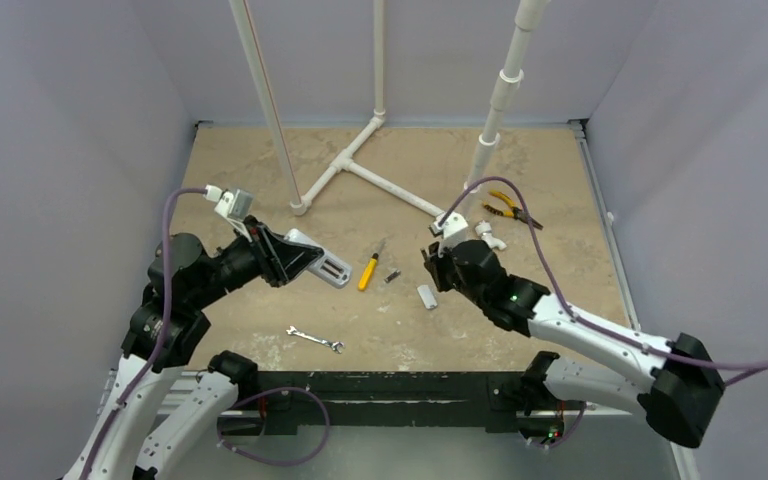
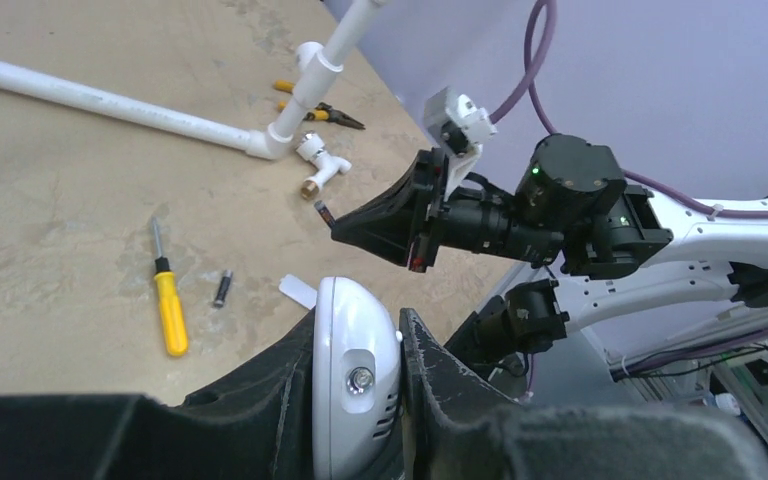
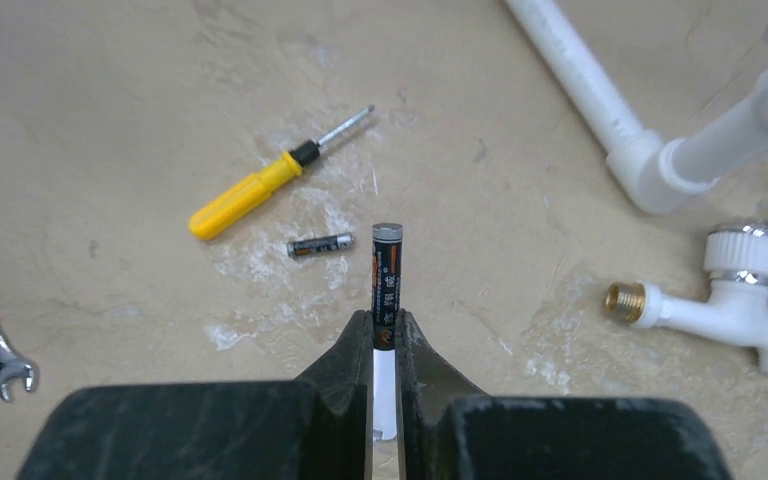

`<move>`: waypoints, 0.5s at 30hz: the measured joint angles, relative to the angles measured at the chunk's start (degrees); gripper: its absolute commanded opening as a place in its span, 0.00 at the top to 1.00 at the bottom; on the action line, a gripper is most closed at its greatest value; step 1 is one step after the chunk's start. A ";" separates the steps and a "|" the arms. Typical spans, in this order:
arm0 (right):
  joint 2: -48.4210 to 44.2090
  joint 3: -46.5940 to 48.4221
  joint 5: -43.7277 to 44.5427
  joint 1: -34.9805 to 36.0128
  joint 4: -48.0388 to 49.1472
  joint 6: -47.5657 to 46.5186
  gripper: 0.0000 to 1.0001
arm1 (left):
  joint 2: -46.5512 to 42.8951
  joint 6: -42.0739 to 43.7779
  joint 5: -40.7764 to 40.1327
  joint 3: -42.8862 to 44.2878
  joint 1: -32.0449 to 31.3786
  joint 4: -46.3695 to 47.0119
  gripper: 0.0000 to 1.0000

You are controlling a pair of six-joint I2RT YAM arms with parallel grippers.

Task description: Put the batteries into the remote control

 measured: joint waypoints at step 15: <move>-27.23 -6.75 -25.09 -0.24 11.98 -17.33 1.00 | 2.25 -4.26 12.81 -7.56 -0.02 20.90 1.00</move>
